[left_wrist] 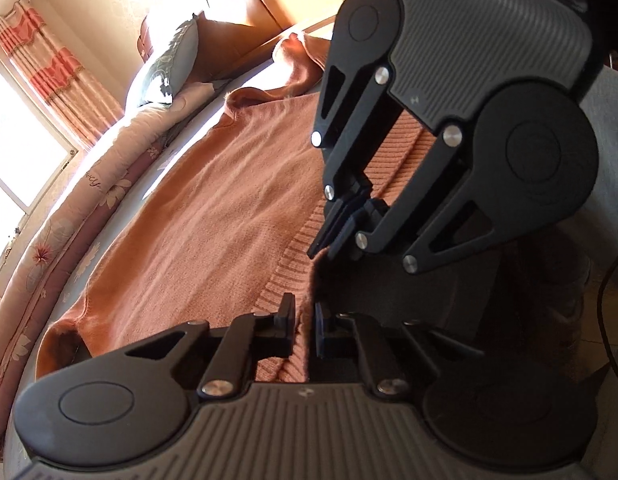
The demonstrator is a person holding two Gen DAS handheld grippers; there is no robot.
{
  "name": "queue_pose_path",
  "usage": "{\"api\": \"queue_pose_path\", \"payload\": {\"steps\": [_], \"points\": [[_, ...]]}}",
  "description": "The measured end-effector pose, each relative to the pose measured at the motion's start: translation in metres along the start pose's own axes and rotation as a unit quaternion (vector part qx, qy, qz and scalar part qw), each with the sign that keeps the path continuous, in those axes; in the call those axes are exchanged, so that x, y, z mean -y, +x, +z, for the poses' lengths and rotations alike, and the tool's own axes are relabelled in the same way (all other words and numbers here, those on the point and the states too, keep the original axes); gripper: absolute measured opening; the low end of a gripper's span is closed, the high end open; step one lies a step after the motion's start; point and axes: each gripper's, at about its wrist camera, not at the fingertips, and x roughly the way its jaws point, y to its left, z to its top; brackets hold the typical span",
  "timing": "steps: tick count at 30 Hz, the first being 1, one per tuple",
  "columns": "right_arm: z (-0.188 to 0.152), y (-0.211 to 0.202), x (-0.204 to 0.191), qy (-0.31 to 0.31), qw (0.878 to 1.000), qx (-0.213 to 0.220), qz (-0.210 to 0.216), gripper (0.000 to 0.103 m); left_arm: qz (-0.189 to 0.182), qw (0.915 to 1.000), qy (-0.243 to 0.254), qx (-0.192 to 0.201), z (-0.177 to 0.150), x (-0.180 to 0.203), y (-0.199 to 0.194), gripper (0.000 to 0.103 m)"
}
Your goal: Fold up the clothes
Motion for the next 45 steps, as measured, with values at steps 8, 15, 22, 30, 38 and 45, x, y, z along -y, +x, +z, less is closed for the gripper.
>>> {"api": "queue_pose_path", "payload": {"steps": [8,15,22,30,38,45], "points": [[-0.007,-0.006,0.002,0.066,0.989,-0.040,0.124,0.000,-0.088,0.9936,-0.065,-0.030,-0.006,-0.018,-0.008,0.000],[-0.001,-0.027,0.016,0.107,0.988,-0.003,0.114,0.009,-0.070,0.9935,-0.089,-0.010,-0.006,-0.045,-0.024,0.012],[-0.001,0.007,0.054,0.189,0.981,-0.003,0.049,0.015,-0.034,0.9801,-0.188,-0.052,-0.018,-0.073,0.014,0.011],[-0.035,-0.002,0.039,0.240,0.967,-0.015,0.079,0.043,-0.062,0.9690,-0.229,-0.068,-0.049,-0.064,-0.019,0.016],[-0.021,0.018,0.099,0.315,0.949,0.008,0.020,0.051,0.004,0.9536,-0.297,-0.049,-0.021,-0.120,0.020,0.038],[-0.074,0.022,0.112,0.409,0.912,-0.006,-0.018,0.052,0.008,0.9225,-0.376,-0.086,-0.062,-0.119,0.031,0.045]]}}
